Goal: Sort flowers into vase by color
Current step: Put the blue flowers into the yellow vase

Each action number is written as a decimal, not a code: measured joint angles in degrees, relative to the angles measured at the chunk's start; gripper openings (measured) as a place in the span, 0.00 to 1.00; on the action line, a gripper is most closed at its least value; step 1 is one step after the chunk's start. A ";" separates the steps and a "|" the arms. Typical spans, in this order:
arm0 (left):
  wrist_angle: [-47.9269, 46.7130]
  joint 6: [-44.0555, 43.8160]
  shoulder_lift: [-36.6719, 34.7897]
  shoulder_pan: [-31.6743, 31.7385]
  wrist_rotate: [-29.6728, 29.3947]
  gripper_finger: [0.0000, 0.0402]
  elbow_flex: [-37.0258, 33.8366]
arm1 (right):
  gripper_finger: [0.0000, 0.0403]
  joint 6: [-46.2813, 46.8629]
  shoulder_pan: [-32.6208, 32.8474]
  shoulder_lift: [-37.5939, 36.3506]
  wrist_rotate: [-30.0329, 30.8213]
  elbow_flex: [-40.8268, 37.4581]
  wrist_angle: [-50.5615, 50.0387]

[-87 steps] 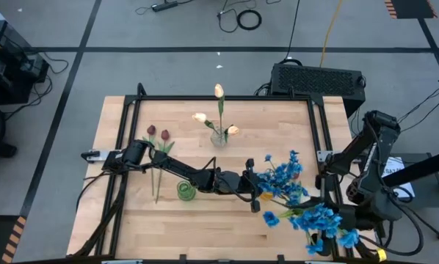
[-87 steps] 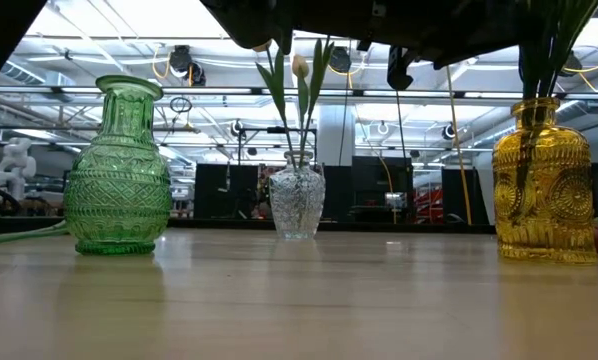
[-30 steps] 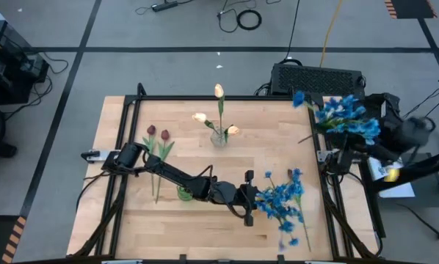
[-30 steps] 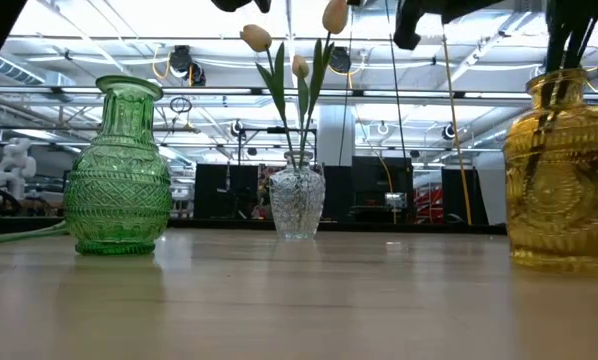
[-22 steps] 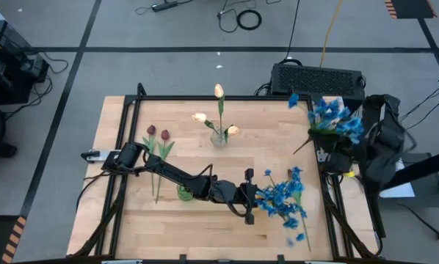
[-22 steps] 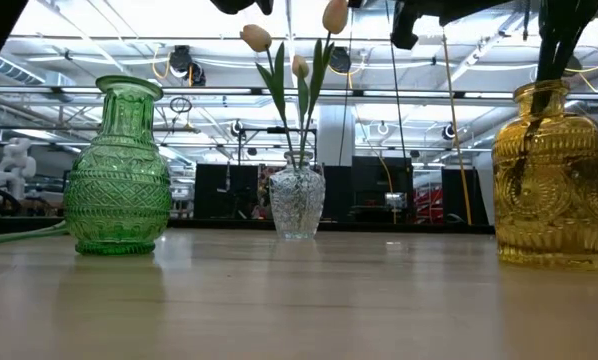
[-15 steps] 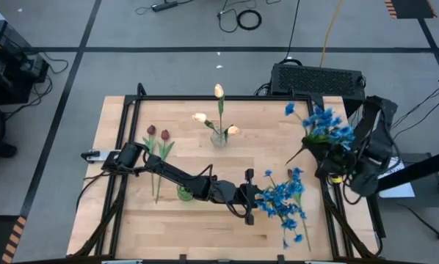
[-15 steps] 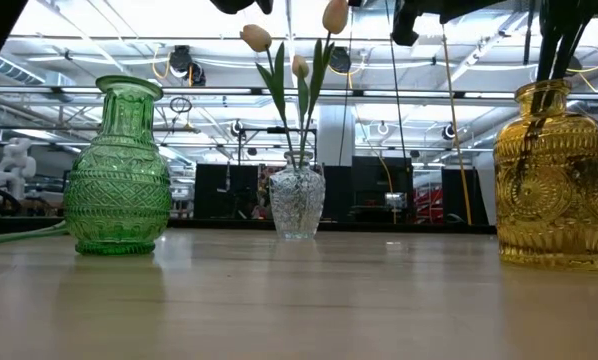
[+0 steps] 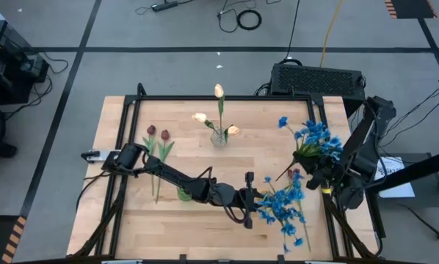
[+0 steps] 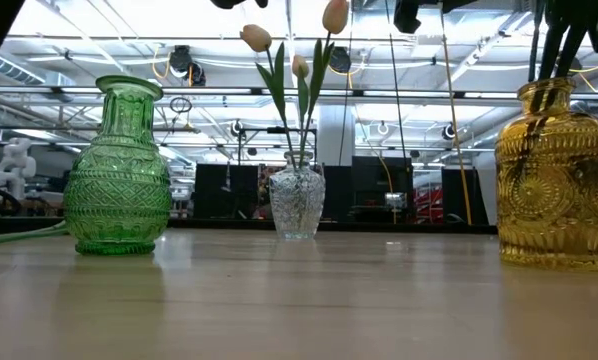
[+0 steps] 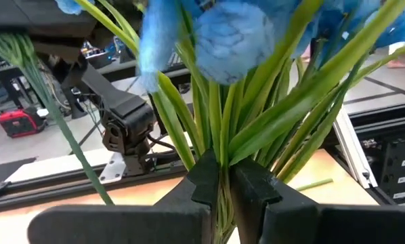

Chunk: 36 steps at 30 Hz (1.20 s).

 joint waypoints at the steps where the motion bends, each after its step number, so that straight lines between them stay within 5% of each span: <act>1: 0.09 0.34 0.00 -0.04 0.00 0.08 0.00 | 0.02 0.04 0.00 0.50 0.06 -0.55 1.47; 36: -2.91 2.44 -2.14 0.08 0.04 0.08 0.07 | 0.02 15.15 1.14 11.58 1.30 -3.13 8.36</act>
